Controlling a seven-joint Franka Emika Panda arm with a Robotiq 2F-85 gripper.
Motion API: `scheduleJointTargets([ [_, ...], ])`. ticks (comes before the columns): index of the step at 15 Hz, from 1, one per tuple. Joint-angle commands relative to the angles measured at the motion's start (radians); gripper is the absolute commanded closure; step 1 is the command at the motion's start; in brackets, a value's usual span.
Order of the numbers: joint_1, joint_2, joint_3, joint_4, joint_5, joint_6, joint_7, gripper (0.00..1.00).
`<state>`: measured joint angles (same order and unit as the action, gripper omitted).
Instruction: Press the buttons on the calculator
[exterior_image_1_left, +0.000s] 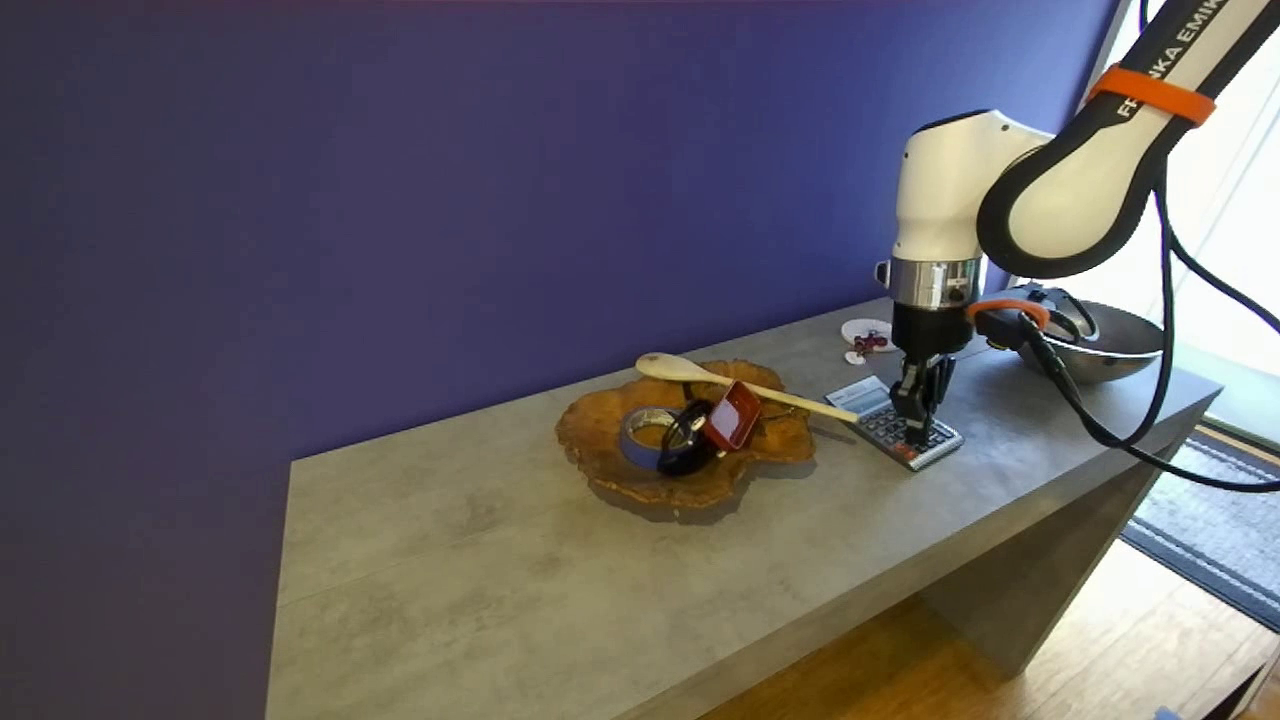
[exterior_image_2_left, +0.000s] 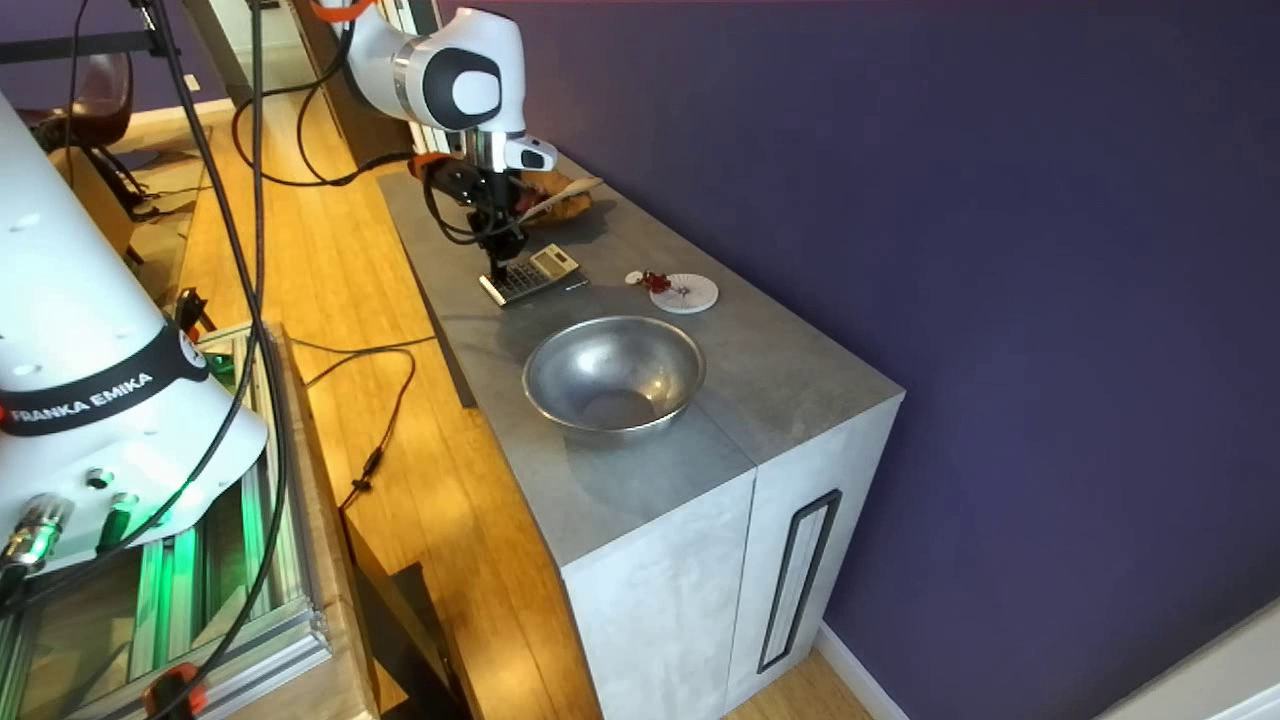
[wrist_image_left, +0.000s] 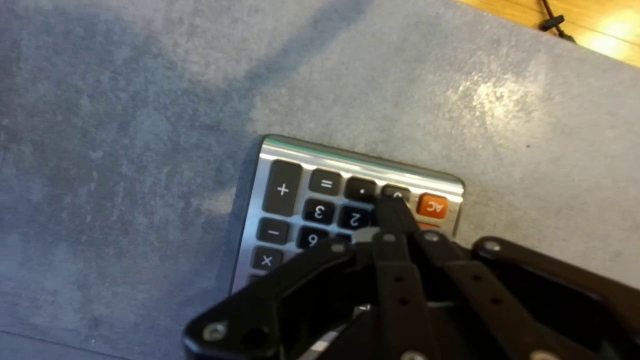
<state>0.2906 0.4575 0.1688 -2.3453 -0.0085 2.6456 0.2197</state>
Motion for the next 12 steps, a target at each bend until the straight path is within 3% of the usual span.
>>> scheduleJointTargets([
  [1,0.020,0.012,-0.024,0.025,-0.022,-0.033,0.009,1.00],
  [12,0.024,0.025,-0.012,0.049,0.000,-0.069,0.030,1.00],
])
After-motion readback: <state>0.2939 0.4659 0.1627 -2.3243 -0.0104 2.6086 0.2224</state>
